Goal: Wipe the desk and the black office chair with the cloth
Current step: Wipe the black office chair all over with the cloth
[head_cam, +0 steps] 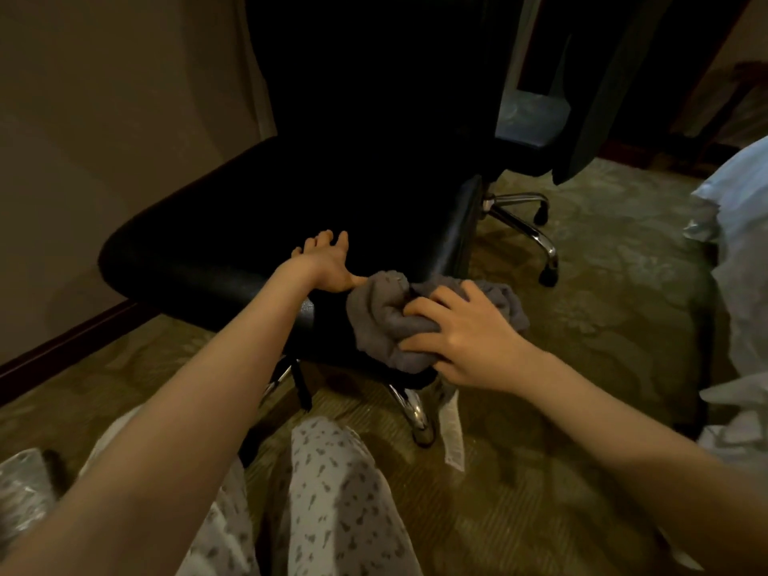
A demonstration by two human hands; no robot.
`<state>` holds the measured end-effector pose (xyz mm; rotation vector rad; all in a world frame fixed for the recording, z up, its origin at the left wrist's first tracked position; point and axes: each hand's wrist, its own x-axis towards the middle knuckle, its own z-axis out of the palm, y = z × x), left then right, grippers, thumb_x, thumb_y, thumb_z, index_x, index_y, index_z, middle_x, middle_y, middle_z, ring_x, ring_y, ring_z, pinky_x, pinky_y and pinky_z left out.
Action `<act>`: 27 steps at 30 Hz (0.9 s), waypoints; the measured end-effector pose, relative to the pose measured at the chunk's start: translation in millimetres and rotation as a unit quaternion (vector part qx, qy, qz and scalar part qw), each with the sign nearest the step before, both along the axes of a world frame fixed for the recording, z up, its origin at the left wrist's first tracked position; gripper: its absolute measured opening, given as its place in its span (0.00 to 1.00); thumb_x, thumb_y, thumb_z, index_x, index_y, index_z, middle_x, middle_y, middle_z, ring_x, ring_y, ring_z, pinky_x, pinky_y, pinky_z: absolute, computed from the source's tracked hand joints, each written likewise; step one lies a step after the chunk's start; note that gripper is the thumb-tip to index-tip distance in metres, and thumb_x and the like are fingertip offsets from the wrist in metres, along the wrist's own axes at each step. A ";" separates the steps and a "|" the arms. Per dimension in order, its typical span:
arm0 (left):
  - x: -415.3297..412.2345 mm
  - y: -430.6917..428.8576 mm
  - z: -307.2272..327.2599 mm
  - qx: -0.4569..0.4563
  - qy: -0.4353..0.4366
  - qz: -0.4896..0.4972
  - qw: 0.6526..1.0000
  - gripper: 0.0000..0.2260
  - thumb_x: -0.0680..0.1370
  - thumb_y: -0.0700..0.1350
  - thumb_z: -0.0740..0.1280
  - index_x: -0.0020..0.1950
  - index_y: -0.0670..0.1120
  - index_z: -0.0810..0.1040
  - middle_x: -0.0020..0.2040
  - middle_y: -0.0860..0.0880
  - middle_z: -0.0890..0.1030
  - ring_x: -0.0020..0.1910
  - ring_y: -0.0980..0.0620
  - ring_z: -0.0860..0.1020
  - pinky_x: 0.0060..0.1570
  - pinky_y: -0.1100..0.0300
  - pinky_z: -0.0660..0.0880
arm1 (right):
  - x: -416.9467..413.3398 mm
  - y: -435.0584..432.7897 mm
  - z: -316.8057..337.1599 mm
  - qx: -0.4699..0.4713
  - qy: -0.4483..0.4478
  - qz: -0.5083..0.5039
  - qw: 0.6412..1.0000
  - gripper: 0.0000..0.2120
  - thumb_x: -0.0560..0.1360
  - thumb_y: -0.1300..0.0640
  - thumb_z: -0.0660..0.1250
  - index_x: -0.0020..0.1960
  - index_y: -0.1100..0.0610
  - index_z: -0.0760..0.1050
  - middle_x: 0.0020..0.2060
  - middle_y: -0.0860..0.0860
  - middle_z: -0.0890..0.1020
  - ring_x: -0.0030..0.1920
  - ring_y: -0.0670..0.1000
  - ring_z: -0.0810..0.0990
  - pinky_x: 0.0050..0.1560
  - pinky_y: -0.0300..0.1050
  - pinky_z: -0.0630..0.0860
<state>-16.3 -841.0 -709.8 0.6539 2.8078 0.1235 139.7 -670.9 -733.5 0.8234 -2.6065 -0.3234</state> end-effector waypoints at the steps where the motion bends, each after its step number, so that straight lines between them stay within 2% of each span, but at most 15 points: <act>1: 1.8 0.3 1.2 0.001 0.004 0.000 1.000 0.41 0.76 0.60 0.62 0.78 0.46 0.42 0.78 0.44 0.44 0.76 0.41 0.46 0.73 0.49 0.49 | 4.6 8.6 2.1 0.004 -0.009 -0.001 1.000 0.16 0.66 0.51 0.59 0.50 0.47 0.80 0.53 0.53 0.78 0.53 0.55 0.68 0.45 0.49 0.60; 6: 6.9 4.0 6.4 -0.004 -0.001 0.008 1.000 0.46 0.72 0.65 0.64 0.78 0.46 0.41 0.78 0.43 0.43 0.76 0.41 0.46 0.74 0.46 0.49 | 7.4 42.9 31.1 0.057 -0.042 -0.004 0.997 0.16 0.64 0.50 0.56 0.46 0.46 0.79 0.50 0.50 0.78 0.49 0.52 0.69 0.46 0.48 0.60; 8: 6.6 4.6 7.6 -0.008 -0.003 0.010 1.000 0.47 0.72 0.65 0.64 0.78 0.46 0.41 0.78 0.43 0.43 0.76 0.41 0.46 0.74 0.46 0.48 | 0.2 58.2 40.4 0.040 -0.028 -0.033 0.998 0.16 0.64 0.50 0.56 0.44 0.47 0.80 0.48 0.51 0.78 0.49 0.53 0.68 0.45 0.47 0.59; 11: 6.1 5.4 9.7 -0.015 -0.011 0.006 1.000 0.47 0.72 0.66 0.63 0.77 0.45 0.40 0.77 0.42 0.43 0.76 0.40 0.45 0.74 0.46 0.48 | -18.0 68.1 43.3 -0.079 -0.004 -0.121 0.990 0.17 0.65 0.49 0.57 0.47 0.48 0.81 0.48 0.53 0.78 0.47 0.57 0.73 0.44 0.47 0.62; 13: 5.2 4.9 8.8 -0.015 -0.014 0.004 1.000 0.47 0.72 0.66 0.63 0.77 0.45 0.40 0.77 0.42 0.42 0.76 0.40 0.45 0.74 0.46 0.48 | -33.7 53.2 35.8 -0.188 -0.001 -0.162 0.969 0.18 0.65 0.48 0.58 0.50 0.48 0.82 0.48 0.54 0.78 0.46 0.59 0.76 0.44 0.49 0.69; 15: 2.7 4.9 5.7 -0.018 -0.008 0.003 1.000 0.47 0.72 0.66 0.63 0.77 0.45 0.40 0.77 0.42 0.42 0.76 0.40 0.45 0.73 0.46 0.48 | -44.5 27.0 25.3 -0.260 -0.029 -0.149 0.954 0.19 0.64 0.47 0.59 0.51 0.47 0.82 0.49 0.53 0.78 0.47 0.59 0.77 0.46 0.53 0.73; 16: 1.4 4.9 4.1 -0.022 -0.003 0.004 1.000 0.46 0.73 0.65 0.63 0.77 0.46 0.40 0.77 0.42 0.43 0.76 0.40 0.46 0.73 0.46 0.49 | -45.6 15.3 20.2 -0.267 -0.043 -0.133 0.953 0.19 0.64 0.48 0.59 0.51 0.47 0.82 0.49 0.53 0.79 0.47 0.59 0.77 0.46 0.52 0.73; 18: -1.5 5.9 0.7 -0.025 0.005 0.003 1.000 0.45 0.74 0.63 0.64 0.77 0.46 0.40 0.77 0.43 0.44 0.76 0.41 0.47 0.73 0.47 0.49 | -39.0 1.6 14.7 -0.240 -0.039 -0.115 0.963 0.18 0.65 0.50 0.60 0.51 0.47 0.82 0.50 0.52 0.78 0.47 0.57 0.75 0.45 0.49 0.68; 21: -5.2 4.8 -2.3 -0.028 0.003 0.001 1.000 0.42 0.76 0.58 0.63 0.77 0.46 0.39 0.77 0.43 0.43 0.76 0.41 0.45 0.73 0.47 0.49 | -21.0 -8.3 8.6 -0.194 0.027 -0.071 0.978 0.18 0.66 0.53 0.60 0.52 0.48 0.81 0.50 0.53 0.78 0.49 0.55 0.71 0.45 0.49 0.62; 24: -9.3 2.4 -0.3 -0.042 -0.007 -0.017 0.999 0.39 0.78 0.53 0.63 0.77 0.45 0.39 0.77 0.42 0.42 0.76 0.39 0.44 0.73 0.46 0.48 | -11.5 -34.2 -3.5 -0.072 0.057 -0.044 0.995 0.19 0.66 0.52 0.60 0.54 0.48 0.80 0.53 0.53 0.78 0.50 0.56 0.69 0.46 0.50 0.60; 27: -9.5 2.0 0.3 -0.059 0.001 -0.021 0.998 0.38 0.79 0.53 0.62 0.77 0.45 0.39 0.77 0.41 0.42 0.76 0.39 0.45 0.72 0.46 0.49 | -14.3 -43.6 -9.6 -0.006 0.059 -0.044 0.997 0.19 0.61 0.52 0.73 0.52 0.48 0.82 0.54 0.54 0.79 0.50 0.57 0.66 0.48 0.53 0.60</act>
